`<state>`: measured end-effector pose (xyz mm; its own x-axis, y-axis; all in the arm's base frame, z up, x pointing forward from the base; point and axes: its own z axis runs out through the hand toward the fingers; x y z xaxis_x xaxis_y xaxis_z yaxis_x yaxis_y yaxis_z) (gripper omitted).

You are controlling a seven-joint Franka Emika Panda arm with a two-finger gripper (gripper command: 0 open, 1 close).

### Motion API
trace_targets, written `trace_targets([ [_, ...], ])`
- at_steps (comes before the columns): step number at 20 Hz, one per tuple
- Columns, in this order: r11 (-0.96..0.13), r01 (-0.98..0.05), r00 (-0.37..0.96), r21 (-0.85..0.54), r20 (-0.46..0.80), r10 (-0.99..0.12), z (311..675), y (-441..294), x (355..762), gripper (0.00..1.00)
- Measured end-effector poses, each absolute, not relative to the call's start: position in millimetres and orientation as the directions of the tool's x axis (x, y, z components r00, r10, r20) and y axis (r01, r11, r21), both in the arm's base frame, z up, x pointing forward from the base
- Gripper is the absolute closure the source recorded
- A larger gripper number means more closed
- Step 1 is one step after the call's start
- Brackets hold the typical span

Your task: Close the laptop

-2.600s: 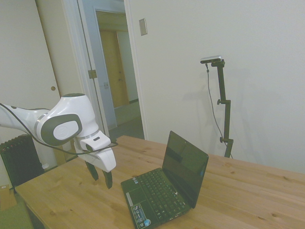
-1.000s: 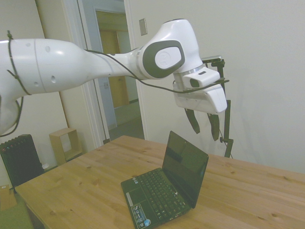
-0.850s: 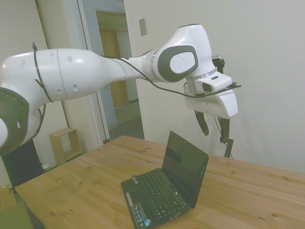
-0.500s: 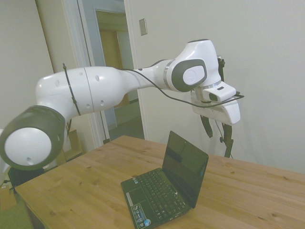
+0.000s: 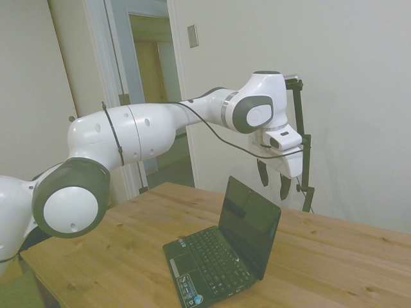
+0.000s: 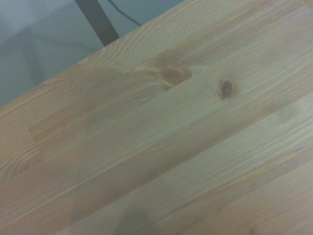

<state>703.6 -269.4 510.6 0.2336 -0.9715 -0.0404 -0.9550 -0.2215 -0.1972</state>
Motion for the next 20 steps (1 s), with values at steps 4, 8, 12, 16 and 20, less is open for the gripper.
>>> trace_targets([
  [4,-0.216,-0.96,0.231,-0.176,-0.065,-0.971,496,-269,703,1.0],
  [8,-0.215,-0.959,0.23,-0.185,-0.062,-0.971,507,-267,699,1.0],
  [12,-0.214,-0.959,0.23,-0.186,-0.067,-0.971,513,-261,696,1.0],
  [16,-0.212,-0.962,0.228,-0.171,-0.081,-0.97,505,-259,694,1.0],
  [20,-0.211,-0.964,0.228,-0.162,-0.091,-0.97,503,-252,693,1.0],
])
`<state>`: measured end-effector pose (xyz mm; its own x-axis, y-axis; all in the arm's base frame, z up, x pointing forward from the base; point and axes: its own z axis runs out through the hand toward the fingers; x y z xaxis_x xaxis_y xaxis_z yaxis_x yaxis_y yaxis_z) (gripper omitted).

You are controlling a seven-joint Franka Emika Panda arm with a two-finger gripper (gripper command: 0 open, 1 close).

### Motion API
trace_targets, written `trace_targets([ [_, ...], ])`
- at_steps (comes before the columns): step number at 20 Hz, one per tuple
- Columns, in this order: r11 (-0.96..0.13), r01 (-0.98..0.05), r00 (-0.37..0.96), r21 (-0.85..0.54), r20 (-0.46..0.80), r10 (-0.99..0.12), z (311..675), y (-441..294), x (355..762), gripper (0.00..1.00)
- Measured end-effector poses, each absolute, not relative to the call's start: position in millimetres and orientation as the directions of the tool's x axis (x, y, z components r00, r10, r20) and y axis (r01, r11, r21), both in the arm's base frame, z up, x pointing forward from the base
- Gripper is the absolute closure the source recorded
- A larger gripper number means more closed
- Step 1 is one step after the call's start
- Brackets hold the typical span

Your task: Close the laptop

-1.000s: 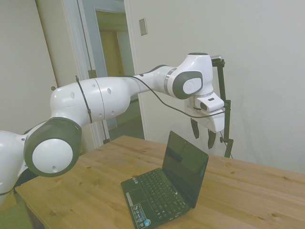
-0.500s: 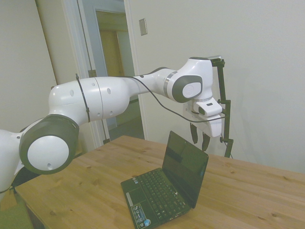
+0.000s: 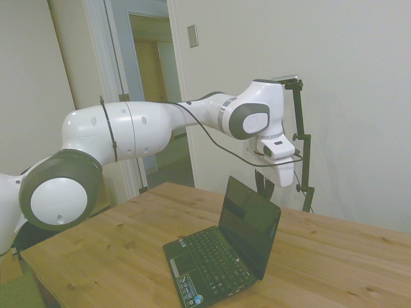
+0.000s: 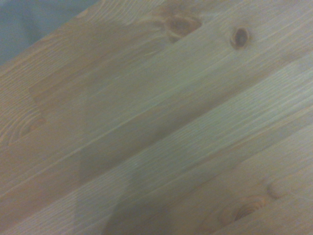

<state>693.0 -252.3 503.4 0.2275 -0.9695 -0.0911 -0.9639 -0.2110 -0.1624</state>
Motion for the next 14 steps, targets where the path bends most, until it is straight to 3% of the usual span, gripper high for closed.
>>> trace_targets([
  [8,-0.228,-0.965,0.244,-0.133,-0.121,-0.962,492,-223,691,1.0],
  [14,-0.239,-0.96,0.258,-0.149,-0.122,-0.958,508,-196,680,1.0],
])
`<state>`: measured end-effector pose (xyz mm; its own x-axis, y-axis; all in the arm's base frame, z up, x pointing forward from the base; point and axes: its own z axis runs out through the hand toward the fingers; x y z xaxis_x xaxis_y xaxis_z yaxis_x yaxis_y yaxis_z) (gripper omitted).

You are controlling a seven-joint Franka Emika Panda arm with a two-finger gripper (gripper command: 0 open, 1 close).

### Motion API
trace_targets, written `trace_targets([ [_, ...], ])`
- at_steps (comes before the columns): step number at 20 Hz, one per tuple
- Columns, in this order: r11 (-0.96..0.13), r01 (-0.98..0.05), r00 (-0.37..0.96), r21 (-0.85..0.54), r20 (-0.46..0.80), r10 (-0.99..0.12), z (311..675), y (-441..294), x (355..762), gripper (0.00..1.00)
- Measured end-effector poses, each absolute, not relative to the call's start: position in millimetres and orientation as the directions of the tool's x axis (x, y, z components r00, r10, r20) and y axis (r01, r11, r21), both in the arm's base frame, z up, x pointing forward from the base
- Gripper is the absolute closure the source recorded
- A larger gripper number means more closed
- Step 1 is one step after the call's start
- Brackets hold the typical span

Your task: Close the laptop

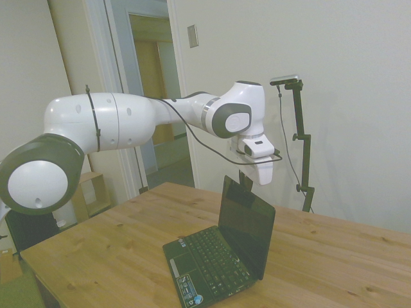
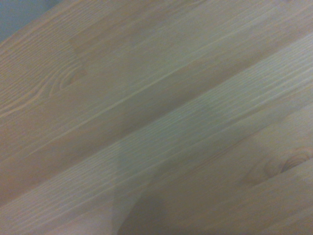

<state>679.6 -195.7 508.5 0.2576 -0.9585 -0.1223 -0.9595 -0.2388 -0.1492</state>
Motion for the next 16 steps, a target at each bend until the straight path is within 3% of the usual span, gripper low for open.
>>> trace_targets([
  [10,-0.265,-0.957,0.282,-0.116,-0.163,-0.946,503,-126,622,1.0],
  [16,-0.261,-0.964,0.264,-0.046,-0.2,-0.943,466,-107,565,1.0],
])
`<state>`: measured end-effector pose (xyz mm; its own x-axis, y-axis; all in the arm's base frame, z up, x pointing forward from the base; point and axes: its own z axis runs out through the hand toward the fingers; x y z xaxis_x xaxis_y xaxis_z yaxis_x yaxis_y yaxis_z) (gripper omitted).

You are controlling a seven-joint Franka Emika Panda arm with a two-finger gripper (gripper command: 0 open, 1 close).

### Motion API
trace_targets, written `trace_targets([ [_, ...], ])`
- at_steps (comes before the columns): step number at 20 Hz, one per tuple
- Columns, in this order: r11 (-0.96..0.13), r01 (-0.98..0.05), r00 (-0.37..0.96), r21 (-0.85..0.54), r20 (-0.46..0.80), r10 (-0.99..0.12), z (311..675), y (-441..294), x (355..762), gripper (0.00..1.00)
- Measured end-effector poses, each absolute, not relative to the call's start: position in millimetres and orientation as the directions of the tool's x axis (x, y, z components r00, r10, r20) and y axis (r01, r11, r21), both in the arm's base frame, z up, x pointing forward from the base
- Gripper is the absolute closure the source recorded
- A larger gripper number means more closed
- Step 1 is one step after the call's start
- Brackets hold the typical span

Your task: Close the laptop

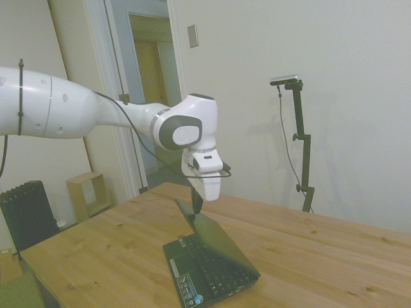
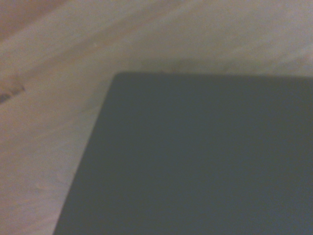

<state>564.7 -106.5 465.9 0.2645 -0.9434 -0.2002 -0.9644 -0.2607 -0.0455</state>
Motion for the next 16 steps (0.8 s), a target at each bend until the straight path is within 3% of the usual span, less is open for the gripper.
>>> trace_targets([
  [8,-0.189,-0.981,0.174,0.049,-0.215,-0.961,371,-134,517,1.0],
  [13,-0.225,-0.974,0.217,0.021,-0.198,-0.956,386,-125,517,1.0],
  [16,-0.293,-0.955,0.296,-0.043,-0.16,-0.942,449,-98,503,1.0],
])
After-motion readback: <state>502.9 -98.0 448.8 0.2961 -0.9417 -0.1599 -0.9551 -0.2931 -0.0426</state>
